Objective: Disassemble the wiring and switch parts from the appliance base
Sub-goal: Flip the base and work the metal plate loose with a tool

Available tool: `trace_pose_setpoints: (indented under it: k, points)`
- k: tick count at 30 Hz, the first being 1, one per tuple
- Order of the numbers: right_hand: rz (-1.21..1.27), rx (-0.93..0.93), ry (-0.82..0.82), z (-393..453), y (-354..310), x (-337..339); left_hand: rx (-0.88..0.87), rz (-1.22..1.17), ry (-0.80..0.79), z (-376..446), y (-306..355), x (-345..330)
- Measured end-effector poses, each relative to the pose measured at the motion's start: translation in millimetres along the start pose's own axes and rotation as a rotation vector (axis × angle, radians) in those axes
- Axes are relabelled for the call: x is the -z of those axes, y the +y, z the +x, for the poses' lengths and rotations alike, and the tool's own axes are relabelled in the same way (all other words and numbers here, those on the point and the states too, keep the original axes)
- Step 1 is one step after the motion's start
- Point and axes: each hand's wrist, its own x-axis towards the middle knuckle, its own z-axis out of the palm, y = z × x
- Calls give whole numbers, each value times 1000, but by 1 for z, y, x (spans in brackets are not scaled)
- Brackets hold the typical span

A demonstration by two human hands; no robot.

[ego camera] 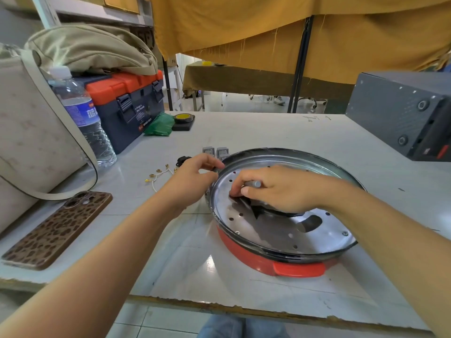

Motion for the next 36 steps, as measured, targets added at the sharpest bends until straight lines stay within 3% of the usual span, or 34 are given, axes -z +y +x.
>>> trace_pose_setpoints:
  k: [8, 15, 24, 36]
  points:
    - [-80, -54, 24, 6, 0, -7, 83, -159, -237, -3, 1, 10]
    - [66, -61, 118, 10, 3, -4, 112, -144, -186, -5, 1, 9]
    - [692, 5, 243, 9, 0, 5, 97, -199, -83, 8, 1, -13]
    - [763, -29, 255, 20, -2, -12, 59, -538, -53, 6, -9, -30]
